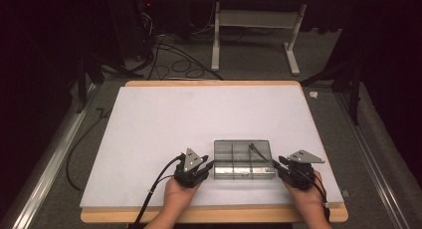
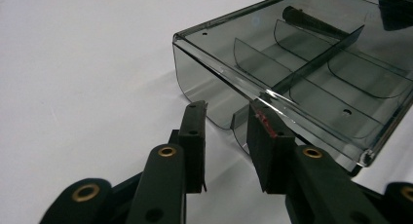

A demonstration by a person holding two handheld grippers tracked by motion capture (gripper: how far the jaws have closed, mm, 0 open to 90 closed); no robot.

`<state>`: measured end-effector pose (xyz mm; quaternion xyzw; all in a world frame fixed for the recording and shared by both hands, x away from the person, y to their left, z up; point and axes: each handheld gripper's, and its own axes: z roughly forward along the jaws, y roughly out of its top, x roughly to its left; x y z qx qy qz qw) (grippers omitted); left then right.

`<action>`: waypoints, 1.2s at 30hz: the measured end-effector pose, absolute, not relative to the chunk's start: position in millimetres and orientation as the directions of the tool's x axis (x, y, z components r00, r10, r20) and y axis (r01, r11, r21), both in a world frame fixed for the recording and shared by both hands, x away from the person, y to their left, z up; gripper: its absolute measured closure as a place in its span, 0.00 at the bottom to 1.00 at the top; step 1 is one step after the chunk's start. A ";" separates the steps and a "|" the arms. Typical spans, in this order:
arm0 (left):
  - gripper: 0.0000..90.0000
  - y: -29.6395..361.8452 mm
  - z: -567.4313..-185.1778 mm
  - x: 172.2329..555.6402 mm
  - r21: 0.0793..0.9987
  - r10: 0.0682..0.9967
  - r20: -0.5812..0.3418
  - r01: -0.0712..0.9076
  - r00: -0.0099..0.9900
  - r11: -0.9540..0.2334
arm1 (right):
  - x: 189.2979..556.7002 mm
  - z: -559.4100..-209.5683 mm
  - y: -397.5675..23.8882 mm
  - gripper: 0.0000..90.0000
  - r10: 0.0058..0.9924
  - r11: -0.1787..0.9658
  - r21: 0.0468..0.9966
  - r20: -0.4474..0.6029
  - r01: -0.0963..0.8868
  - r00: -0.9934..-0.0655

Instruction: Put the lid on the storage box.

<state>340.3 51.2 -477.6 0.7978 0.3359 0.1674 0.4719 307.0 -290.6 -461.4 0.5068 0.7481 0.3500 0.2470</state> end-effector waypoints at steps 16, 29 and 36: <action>0.75 68.1 -473.7 345.5 0.864 0.713 -0.053 0.390 0.699 -0.318 | 310.3 -458.5 -300.7 0.71 0.939 0.211 0.781 0.004 0.587 -0.343; 0.73 129.1 -471.5 359.1 0.853 0.778 -0.013 0.413 0.629 -0.319 | 317.7 -459.5 -312.9 0.68 0.952 0.174 0.788 0.020 0.591 -0.306; 0.65 192.8 -476.7 367.5 0.810 0.827 0.060 0.458 0.559 -0.367 | 320.5 -460.6 -326.5 0.64 0.964 0.143 0.795 0.024 0.590 -0.266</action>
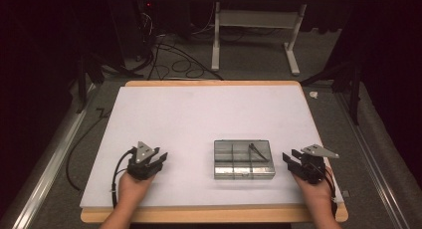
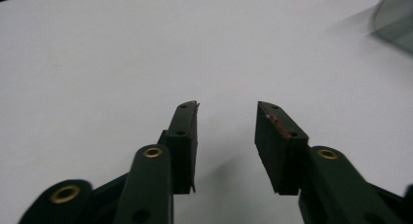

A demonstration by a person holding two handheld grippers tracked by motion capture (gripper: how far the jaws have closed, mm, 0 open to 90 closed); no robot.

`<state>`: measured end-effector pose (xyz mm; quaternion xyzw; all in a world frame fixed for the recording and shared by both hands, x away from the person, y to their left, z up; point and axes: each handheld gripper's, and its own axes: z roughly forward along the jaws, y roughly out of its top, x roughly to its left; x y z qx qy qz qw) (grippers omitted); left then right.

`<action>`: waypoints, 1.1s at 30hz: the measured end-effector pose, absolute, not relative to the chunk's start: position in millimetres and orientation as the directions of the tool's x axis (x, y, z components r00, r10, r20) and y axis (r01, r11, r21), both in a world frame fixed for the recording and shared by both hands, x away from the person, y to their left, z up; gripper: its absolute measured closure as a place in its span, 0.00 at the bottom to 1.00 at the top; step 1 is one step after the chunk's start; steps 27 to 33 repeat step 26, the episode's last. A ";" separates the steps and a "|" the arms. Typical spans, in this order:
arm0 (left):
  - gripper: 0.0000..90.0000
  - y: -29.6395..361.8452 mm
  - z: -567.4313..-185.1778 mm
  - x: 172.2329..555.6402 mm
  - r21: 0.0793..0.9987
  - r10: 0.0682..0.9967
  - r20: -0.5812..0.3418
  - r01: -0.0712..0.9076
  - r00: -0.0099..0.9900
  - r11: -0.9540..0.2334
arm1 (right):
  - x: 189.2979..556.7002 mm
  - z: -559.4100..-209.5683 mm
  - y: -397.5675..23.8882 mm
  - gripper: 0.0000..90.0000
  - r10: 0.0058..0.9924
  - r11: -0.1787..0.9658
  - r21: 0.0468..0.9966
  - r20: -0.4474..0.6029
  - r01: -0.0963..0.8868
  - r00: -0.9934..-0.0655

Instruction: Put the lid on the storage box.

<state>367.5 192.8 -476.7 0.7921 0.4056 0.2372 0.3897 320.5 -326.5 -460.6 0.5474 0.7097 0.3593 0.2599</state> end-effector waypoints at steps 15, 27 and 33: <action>0.44 231.4 -484.9 363.2 0.811 0.855 0.032 0.486 0.517 -0.324 | 323.3 -470.1 -353.4 0.59 0.983 0.097 0.797 0.016 0.596 -0.180; 0.36 231.4 -484.8 362.2 0.818 0.859 0.037 0.478 0.511 -0.320 | 321.7 -466.3 -349.1 0.54 0.982 0.096 0.807 0.020 0.582 -0.190; 0.36 231.4 -484.8 362.2 0.818 0.859 0.037 0.478 0.511 -0.320 | 321.7 -466.3 -349.1 0.54 0.982 0.096 0.807 0.020 0.582 -0.190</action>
